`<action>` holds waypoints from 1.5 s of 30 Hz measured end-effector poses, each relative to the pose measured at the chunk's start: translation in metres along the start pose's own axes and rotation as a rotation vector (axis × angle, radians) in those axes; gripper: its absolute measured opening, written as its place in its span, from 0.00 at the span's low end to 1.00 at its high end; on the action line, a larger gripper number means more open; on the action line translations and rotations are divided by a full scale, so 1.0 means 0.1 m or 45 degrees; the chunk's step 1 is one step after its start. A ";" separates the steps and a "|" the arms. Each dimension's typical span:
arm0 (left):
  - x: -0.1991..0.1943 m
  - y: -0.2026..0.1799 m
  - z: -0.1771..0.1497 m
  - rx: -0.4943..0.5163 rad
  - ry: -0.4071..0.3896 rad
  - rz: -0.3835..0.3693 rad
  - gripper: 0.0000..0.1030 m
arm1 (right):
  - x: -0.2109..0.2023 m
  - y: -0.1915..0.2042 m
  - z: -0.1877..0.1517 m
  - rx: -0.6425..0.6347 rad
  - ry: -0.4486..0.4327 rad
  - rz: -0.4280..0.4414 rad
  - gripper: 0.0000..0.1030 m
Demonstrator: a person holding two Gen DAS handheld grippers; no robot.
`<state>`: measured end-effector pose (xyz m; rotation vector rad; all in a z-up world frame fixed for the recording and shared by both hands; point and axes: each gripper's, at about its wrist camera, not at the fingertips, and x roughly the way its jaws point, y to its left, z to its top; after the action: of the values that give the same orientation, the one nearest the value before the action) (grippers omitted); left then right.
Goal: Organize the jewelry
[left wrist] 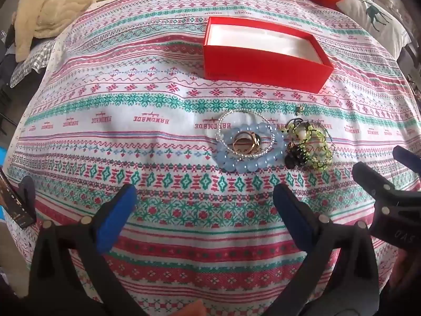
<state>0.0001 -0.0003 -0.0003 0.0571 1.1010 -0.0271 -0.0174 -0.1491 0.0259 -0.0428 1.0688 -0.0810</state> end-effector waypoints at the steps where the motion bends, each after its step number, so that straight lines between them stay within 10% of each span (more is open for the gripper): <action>1: 0.00 0.00 0.00 0.003 0.001 0.004 1.00 | 0.01 0.01 0.01 0.000 0.002 0.010 1.00; 45: 0.05 -0.01 0.04 0.003 -0.012 0.027 1.00 | 0.17 0.13 0.07 -0.007 0.101 0.024 1.00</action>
<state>0.0055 -0.0010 -0.0029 0.0707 1.0909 -0.0095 -0.0029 -0.1379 0.0135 -0.0344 1.1487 -0.0630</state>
